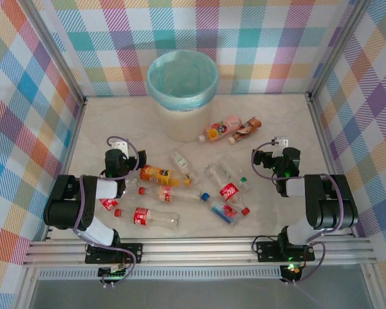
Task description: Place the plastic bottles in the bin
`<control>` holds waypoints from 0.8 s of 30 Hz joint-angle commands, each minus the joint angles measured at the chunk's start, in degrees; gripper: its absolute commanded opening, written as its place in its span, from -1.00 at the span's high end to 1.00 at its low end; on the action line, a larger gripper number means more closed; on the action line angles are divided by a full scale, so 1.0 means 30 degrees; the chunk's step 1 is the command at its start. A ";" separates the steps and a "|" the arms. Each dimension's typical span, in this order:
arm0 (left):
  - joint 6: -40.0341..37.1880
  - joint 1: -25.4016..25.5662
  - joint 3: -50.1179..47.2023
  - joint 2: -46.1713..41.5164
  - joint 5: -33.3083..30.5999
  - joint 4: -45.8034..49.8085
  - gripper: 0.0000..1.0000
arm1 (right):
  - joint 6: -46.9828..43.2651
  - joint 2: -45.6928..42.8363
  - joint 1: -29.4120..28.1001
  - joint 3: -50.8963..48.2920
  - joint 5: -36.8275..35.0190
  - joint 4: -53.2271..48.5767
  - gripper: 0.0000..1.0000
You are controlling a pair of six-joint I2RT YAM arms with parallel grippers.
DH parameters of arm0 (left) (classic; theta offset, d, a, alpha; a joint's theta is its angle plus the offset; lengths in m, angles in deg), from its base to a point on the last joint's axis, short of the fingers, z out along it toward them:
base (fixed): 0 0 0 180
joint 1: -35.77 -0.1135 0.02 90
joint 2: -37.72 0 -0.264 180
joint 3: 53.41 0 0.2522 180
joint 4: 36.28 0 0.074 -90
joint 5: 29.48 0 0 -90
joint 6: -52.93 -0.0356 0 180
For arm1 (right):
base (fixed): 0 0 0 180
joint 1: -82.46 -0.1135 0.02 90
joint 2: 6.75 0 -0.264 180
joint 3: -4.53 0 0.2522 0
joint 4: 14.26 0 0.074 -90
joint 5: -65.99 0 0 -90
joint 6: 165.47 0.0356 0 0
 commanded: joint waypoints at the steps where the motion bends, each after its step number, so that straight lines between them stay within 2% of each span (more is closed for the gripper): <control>1: -0.0272 0.0119 0.0264 0.0037 -0.0145 0.0017 -1.00 | -0.0126 -0.0059 0.0120 0.0307 0.0068 0.0255 -0.99; 20: -0.0248 0.0083 0.0200 0.0001 -0.0062 -0.0054 -0.97 | -0.0125 -0.0090 0.0110 0.0284 0.0083 0.0304 -0.99; 22: -0.0216 0.0099 0.0246 -0.0086 -0.0149 0.0069 -0.90 | -0.0055 -0.0403 0.0121 0.0737 -0.0146 -0.0777 -0.99; 24: -0.0268 0.0099 0.0790 -0.0760 -0.0039 0.1561 -0.80 | -0.0110 -0.1701 0.0007 0.1543 -0.0284 -0.3255 -0.94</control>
